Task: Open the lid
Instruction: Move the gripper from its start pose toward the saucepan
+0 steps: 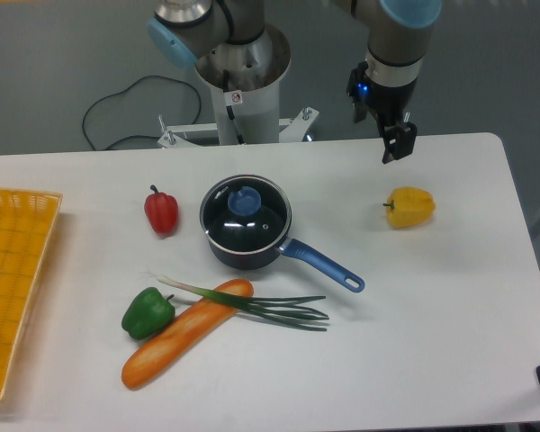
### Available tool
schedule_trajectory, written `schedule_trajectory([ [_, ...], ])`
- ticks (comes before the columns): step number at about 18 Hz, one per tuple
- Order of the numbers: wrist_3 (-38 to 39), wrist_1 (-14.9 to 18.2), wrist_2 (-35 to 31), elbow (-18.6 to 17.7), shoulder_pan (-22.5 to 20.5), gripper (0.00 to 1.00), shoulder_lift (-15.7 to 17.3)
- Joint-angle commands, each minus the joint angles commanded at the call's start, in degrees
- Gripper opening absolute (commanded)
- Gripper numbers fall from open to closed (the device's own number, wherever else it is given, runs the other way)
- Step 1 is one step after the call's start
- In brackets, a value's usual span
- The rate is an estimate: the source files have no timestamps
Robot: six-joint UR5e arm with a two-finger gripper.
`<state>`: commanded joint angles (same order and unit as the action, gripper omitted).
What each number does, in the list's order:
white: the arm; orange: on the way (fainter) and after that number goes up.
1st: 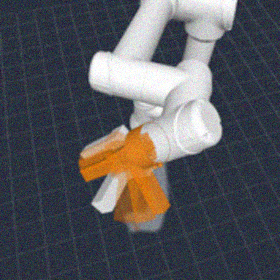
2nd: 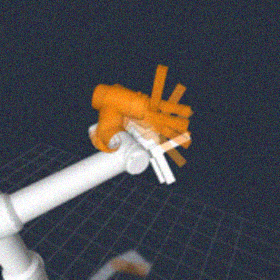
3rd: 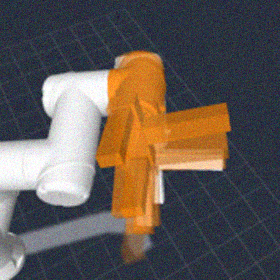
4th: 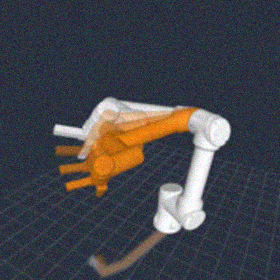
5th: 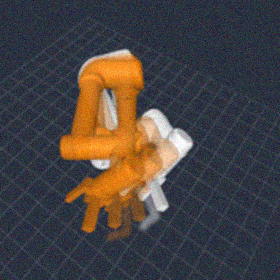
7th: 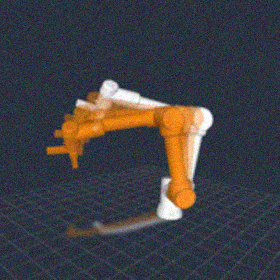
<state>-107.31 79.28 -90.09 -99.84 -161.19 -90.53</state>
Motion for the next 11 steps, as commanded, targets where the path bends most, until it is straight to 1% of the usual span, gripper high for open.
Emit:
schedule_trajectory([
  [8, 0.00, 0.35, 0.88, -0.17, 1.32, 1.00, -0.26],
  [11, -0.53, -0.17, 1.23, -2.45, 0.97, 1.00, -0.62],
])
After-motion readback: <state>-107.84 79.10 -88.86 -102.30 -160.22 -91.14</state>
